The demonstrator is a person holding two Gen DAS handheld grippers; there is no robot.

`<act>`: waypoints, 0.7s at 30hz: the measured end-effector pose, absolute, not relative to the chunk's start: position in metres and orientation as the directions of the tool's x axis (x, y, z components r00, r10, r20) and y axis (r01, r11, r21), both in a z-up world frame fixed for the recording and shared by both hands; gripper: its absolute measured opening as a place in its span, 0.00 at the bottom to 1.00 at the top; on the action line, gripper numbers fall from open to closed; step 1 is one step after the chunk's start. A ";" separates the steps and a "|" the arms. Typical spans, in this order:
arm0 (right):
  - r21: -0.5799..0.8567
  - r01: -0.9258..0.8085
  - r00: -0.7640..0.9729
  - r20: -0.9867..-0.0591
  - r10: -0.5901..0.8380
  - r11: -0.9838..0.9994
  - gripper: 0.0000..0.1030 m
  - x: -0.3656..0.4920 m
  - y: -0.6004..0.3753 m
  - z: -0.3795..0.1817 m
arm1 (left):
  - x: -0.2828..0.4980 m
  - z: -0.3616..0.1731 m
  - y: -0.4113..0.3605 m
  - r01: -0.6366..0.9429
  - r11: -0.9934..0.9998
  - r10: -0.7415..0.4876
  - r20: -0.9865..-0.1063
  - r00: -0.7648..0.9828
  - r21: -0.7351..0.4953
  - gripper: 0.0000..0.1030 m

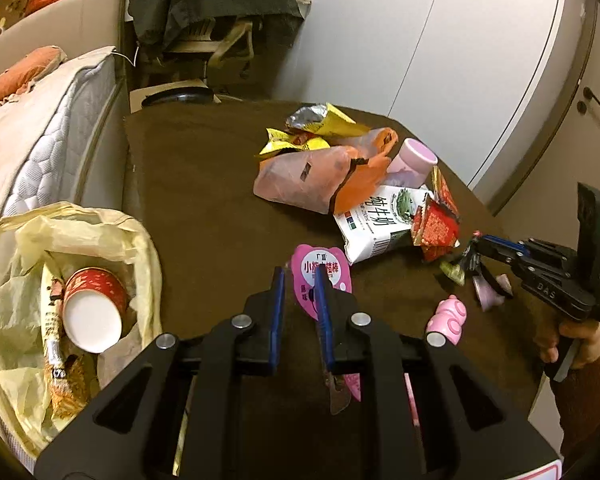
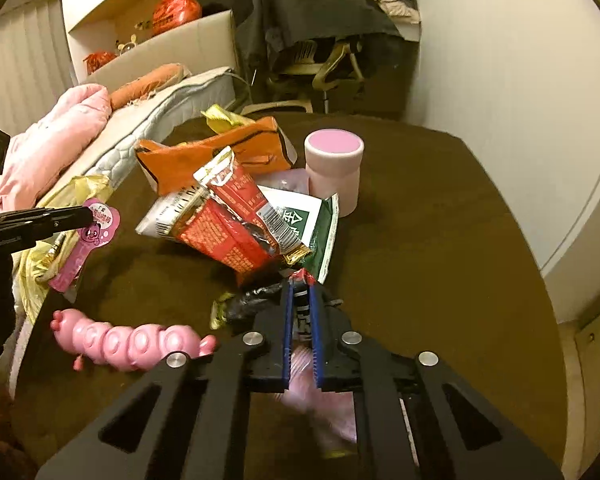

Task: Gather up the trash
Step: 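Carry both items to the yellow bag and open both tools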

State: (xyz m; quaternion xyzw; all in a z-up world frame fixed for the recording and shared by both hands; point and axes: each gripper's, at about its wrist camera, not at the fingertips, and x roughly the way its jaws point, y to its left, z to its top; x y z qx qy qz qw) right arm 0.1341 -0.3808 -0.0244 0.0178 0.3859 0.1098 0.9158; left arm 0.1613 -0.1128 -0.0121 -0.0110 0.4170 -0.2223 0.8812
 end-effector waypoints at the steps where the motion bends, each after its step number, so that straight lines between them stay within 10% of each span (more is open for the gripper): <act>1: 0.114 -0.188 0.685 -0.696 0.213 0.976 0.07 0.130 -0.380 -0.020 | 0.159 -0.010 -0.111 0.382 0.901 -0.404 -0.725 0.558 -0.208 0.14; 21: 0.067 -0.386 0.739 -0.574 0.352 0.920 0.07 0.119 -0.258 0.065 | 0.112 0.041 0.009 0.205 0.958 -0.285 -0.621 0.730 -0.199 0.14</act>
